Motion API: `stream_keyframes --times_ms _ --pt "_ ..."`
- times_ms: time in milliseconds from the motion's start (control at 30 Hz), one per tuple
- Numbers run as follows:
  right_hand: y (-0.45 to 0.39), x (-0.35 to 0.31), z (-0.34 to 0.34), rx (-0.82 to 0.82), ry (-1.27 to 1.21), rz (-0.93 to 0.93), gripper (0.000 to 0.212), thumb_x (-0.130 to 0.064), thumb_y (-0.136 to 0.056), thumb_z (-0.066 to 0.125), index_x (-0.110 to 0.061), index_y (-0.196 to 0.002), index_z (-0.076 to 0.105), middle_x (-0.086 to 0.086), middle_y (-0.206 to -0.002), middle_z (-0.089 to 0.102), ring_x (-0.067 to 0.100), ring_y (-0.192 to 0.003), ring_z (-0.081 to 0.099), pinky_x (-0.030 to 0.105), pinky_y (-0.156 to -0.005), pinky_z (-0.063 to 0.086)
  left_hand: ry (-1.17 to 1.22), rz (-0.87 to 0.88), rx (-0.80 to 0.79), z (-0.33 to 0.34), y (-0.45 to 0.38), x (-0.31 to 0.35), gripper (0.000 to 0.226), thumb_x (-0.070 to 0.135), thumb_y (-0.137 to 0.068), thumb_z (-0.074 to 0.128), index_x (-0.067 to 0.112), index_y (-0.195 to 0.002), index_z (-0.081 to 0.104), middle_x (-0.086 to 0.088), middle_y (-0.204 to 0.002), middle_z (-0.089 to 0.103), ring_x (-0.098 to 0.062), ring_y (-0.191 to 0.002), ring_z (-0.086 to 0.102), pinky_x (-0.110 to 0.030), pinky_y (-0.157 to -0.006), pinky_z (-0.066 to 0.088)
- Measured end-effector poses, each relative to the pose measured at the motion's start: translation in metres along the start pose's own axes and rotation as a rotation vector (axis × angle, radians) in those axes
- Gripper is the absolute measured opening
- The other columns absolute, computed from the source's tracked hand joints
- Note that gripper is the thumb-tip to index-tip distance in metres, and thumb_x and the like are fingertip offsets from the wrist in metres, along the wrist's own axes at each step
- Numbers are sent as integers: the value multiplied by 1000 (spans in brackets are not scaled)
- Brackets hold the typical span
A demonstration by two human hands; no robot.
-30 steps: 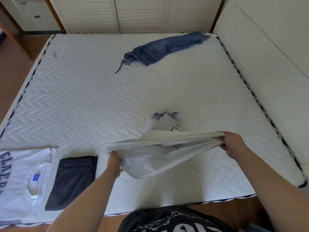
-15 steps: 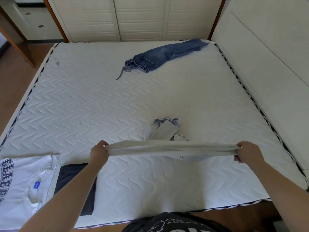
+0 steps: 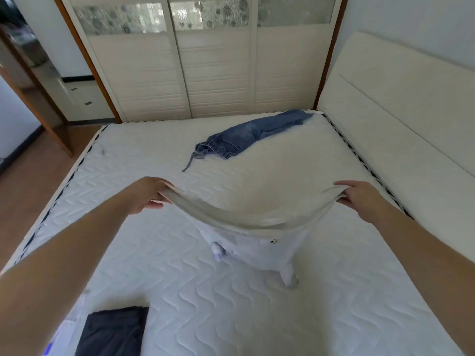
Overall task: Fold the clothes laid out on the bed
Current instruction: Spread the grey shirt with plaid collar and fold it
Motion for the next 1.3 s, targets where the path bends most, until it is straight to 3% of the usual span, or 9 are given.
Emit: stream_keyframes --times_ms 200,367,467,567,733,867,967,1200,1300 --pt "-39 -120 -21 137 -160 -142 44 16 -92 31 7 -129 55 25 -132 53 35 -117 55 26 -82 55 226 53 247 -70 -15 116 22 13 -103 38 11 -116 55 -11 -103 70 -17 -78 74 -26 -55 60" --pt "-55 -196 -38 212 -87 -301 42 14 -93 33 4 -125 58 31 -129 51 32 -93 58 37 -92 54 119 160 328 -108 -17 185 26 6 -104 31 19 -120 45 -18 -105 67 -23 -75 71 -33 -52 60" --pt "-60 -225 -48 238 63 -367 32 9 -93 39 5 -118 59 31 -101 62 23 -50 66 25 -48 56 -44 169 363 -123 -18 207 31 1 -102 28 16 -120 48 -20 -95 67 -21 -57 70 -36 -61 60" --pt "-66 -238 -57 215 147 -346 26 7 -91 47 2 -111 63 23 -80 66 13 -38 62 22 -37 50 -185 184 443 -131 -18 221 21 4 -101 42 14 -113 56 -14 -77 73 -22 -61 72 -34 -66 57" --pt "-89 -235 -61 6 -39 -207 22 9 -94 52 2 -110 64 19 -95 66 9 -52 69 20 -52 57 -55 91 357 -133 -30 226 21 4 -98 50 7 -117 60 -14 -95 74 -21 -84 73 -25 -54 55" --pt "-112 -221 -52 -123 -176 -102 19 12 -94 50 6 -107 62 19 -99 67 12 -63 72 21 -65 59 247 45 278 -126 -57 220 25 -1 -96 51 1 -119 59 -19 -106 71 -18 -77 74 -24 -56 59" --pt "-133 -209 -40 -117 -282 -59 18 14 -93 49 7 -104 62 21 -99 65 14 -62 72 20 -64 59 316 41 290 -116 -83 215 30 -5 -95 50 -3 -124 56 -20 -112 69 -21 -89 71 -24 -56 59" --pt "-195 -180 -12 16 -424 -13 20 6 -95 50 -5 -105 65 13 -87 61 16 -59 68 20 -57 57 442 30 303 -90 -148 219 28 -9 -94 51 -3 -119 60 -22 -115 64 -24 -92 68 -25 -59 60" --pt "-226 -182 -8 44 -462 7 22 8 -96 47 0 -106 65 19 -102 61 21 -76 62 25 -66 59 442 43 327 -89 -179 230 23 -9 -93 52 -3 -113 63 -22 -115 64 -26 -94 67 -29 -76 59"
Point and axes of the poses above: each hand's wrist, its own y-axis away from the middle knuckle, its own z-axis out of the palm, x = y × z, the point moved 5 cm from there along -y, towards the middle knuckle
